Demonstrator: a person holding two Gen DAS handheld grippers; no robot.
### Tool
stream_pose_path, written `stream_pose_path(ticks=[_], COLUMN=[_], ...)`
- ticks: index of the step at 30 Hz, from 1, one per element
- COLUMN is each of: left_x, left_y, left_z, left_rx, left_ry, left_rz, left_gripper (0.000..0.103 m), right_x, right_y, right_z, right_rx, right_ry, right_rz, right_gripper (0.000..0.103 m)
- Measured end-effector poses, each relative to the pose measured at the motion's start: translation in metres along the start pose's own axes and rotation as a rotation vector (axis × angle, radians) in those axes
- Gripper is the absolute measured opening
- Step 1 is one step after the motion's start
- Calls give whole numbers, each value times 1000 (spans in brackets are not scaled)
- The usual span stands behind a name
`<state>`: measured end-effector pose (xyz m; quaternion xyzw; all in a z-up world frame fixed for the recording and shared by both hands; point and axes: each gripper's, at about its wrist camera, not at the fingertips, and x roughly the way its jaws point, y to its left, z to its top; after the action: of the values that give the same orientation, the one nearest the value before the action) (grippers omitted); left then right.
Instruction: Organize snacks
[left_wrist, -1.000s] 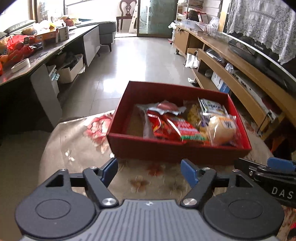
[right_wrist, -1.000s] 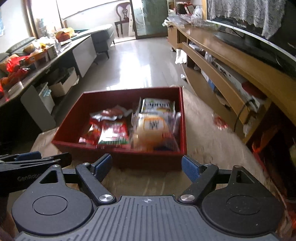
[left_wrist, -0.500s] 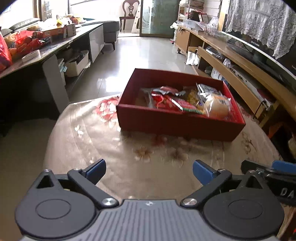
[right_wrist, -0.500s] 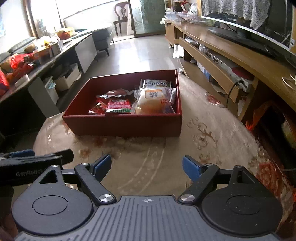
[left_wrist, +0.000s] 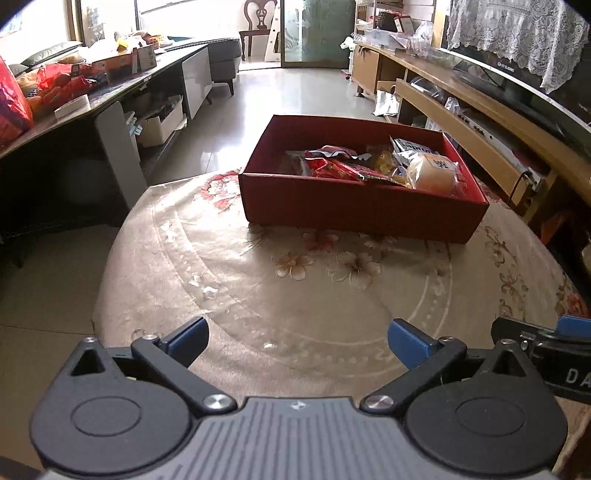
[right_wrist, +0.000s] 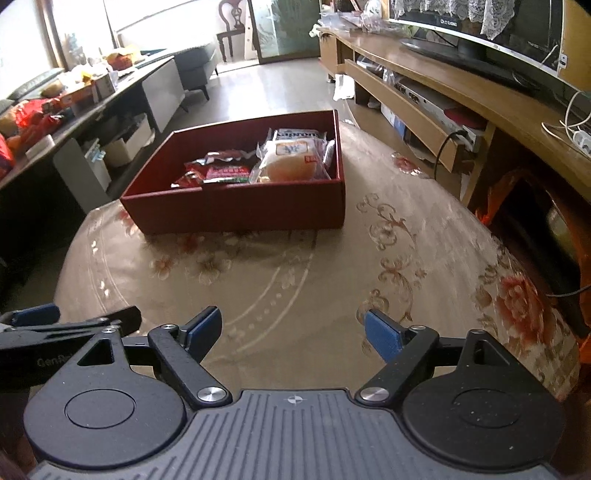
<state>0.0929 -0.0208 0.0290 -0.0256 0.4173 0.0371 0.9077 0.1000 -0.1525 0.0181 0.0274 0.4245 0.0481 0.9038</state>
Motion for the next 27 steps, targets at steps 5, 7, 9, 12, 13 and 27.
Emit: stream_pose_path(ticks=[5, 7, 9, 12, 13, 27], left_x=[-4, -5, -8, -10, -10, -15], left_y=[0, 0, 0, 0, 0, 1], left_z=[-9, -11, -14, -16, -17, -21], left_rx=[9, 14, 13, 18, 19, 22], left_ry=[-3, 0, -4, -10, -11, -19], left_rz=[1, 1, -1, 6, 5, 12], left_gripper=[103, 103, 103, 103, 103, 103], right_x=[0, -2, -4, -4, -5, -7], right_y=[1, 2, 2, 4, 4, 7], right_z=[-8, -11, -12, -14, -15, -20], right_rx=[-9, -11, -13, -17, -19, -24], right_ry=[17, 17, 16, 19, 19, 22], right_rz=[-16, -14, -14, -16, -16, -15], right_gripper=[89, 89, 89, 89, 89, 89])
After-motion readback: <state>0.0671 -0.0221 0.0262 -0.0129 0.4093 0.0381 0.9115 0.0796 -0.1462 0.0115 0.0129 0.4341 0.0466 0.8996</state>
